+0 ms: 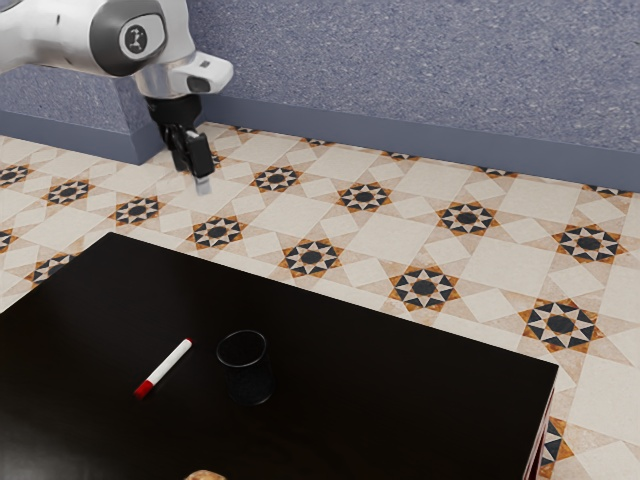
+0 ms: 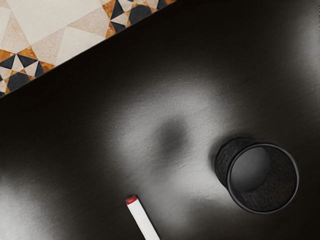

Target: Put the marker into the pen holder.

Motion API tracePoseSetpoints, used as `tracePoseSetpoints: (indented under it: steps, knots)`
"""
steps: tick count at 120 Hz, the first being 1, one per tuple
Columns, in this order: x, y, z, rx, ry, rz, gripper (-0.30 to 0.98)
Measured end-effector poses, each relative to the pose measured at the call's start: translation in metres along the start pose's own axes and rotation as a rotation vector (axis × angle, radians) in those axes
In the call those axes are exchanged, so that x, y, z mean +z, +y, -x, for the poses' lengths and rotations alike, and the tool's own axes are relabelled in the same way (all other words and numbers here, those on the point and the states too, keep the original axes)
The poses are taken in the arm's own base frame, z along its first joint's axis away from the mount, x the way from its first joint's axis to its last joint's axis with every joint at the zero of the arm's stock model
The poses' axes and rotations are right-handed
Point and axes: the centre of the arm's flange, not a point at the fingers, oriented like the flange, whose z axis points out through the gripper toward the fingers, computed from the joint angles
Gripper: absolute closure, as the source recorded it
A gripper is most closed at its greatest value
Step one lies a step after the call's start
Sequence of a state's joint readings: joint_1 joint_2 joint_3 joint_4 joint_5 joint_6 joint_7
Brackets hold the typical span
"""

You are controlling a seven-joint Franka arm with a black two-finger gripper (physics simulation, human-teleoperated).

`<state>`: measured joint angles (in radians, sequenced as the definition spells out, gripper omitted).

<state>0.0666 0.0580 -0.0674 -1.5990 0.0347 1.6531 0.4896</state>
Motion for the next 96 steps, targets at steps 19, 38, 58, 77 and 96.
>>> tracePoseSetpoints:
  steps: [19, 38, 58, 77, 96]
  knots:
    - [-0.002, -0.001, -0.003, 0.052, 0.022, -0.014, 0.00]
    - [-0.007, 0.002, -0.003, 0.092, 0.038, -0.026, 0.00]
    - [0.075, 0.017, 0.012, 0.057, -0.059, 0.025, 0.00]
    - [0.121, 0.023, 0.018, 0.025, -0.088, 0.025, 0.00]
    - [0.200, 0.027, 0.032, -0.007, -0.064, 0.010, 0.00]
